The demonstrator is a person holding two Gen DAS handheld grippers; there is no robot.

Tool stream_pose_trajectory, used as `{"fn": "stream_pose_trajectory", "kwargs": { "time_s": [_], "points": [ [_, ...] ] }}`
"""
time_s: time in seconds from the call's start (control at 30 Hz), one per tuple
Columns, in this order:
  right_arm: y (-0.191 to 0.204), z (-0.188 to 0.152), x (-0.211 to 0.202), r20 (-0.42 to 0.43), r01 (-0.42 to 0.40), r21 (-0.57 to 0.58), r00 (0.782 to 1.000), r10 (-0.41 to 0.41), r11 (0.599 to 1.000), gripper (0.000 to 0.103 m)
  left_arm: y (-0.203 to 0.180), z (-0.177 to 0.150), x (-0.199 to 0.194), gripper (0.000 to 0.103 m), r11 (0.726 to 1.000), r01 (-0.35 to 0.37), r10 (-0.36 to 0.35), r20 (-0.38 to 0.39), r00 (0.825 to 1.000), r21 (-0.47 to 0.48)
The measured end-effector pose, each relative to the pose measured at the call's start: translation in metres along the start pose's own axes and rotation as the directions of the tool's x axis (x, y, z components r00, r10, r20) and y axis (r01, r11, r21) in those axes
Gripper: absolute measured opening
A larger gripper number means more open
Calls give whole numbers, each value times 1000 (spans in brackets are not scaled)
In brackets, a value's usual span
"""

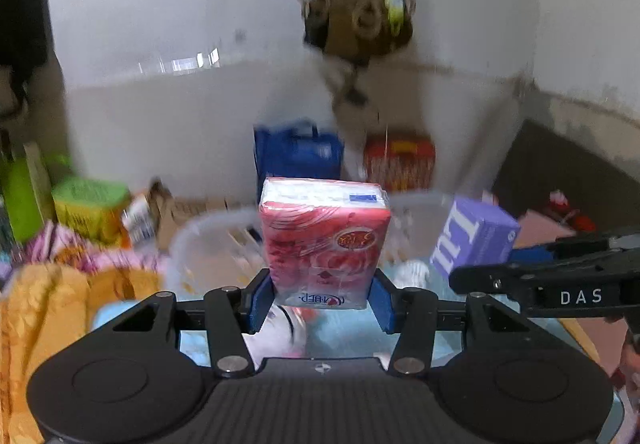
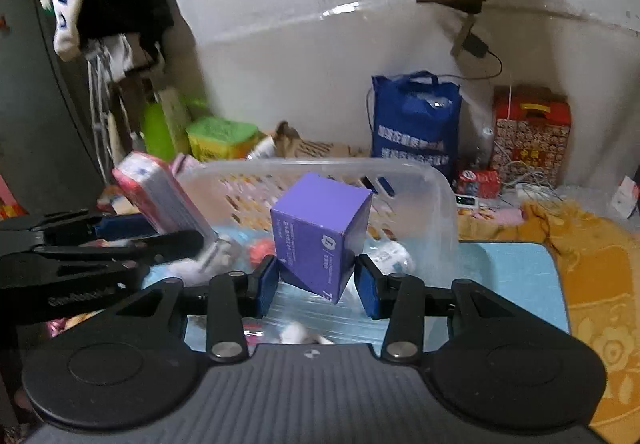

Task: Organize objects
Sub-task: 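Lower both held boxes into the clear basket and open both tools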

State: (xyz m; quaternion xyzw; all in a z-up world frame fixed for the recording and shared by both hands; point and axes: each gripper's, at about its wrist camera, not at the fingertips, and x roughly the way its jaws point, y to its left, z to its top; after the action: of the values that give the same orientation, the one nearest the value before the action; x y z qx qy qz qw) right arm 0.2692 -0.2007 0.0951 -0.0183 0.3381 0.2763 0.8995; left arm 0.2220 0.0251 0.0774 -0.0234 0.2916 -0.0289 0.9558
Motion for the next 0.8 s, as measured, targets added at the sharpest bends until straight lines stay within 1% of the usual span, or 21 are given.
{"fn": "stream_pose_trajectory", "kwargs": {
  "time_s": [0.1, 0.2, 0.23, 0.27, 0.3, 0.33, 0.37, 0.5, 0.57, 0.67, 0.7, 0.8],
  "points": [
    [-3, -4, 8, -31, 23, -11, 999, -24, 1000, 46, 1, -6, 15, 54, 1000, -6, 5, -40, 999, -10],
    [-4, -6, 11, -12, 39, -29, 999, -40, 999, 50, 3, -10, 23, 55, 1000, 2, -3, -54, 999, -22],
    [-2, -6, 9, 3, 45, -45, 999, -45, 998, 61, 3, -10, 22, 55, 1000, 3, -4, -49, 999, -17],
    [0, -7, 8, 24, 52, -58, 998, -51, 997, 86, 3, -10, 20, 59, 1000, -1, 1, -33, 999, -7],
    [3, -10, 3, 61, 74, -66, 996, -71, 995, 97, 4, -11, 20, 74, 1000, -9, 10, -21, 1000, 2],
    [5, -11, -3, 99, 86, -72, 992, -78, 994, 103, 4, -11, 18, 84, 1000, -24, 24, -14, 1000, 0],
    [6, -15, -8, 133, 93, -75, 988, -82, 993, 103, 6, -12, 15, 93, 1000, -28, 28, 12, 1000, -11],
    [3, -14, -13, 145, 91, -66, 986, -80, 994, 103, 12, -19, -8, 93, 1000, -9, 12, 94, 996, -28],
    [2, -14, -16, 162, 89, -64, 984, -77, 994, 103, 13, -23, -22, 94, 1000, 6, -2, 141, 990, -28],
    [4, -19, -23, 189, 72, -60, 980, -60, 996, 103, 16, -28, -35, 95, 999, 37, -30, 171, 985, -35],
    [6, -21, -25, 197, 68, -64, 979, -54, 996, 103, 16, -32, -39, 96, 999, 39, -32, 184, 982, -37],
    [15, -26, -33, 218, 96, -82, 973, -76, 992, 103, 16, -38, -47, 100, 999, 20, -14, 190, 982, -30]
  ]
}}
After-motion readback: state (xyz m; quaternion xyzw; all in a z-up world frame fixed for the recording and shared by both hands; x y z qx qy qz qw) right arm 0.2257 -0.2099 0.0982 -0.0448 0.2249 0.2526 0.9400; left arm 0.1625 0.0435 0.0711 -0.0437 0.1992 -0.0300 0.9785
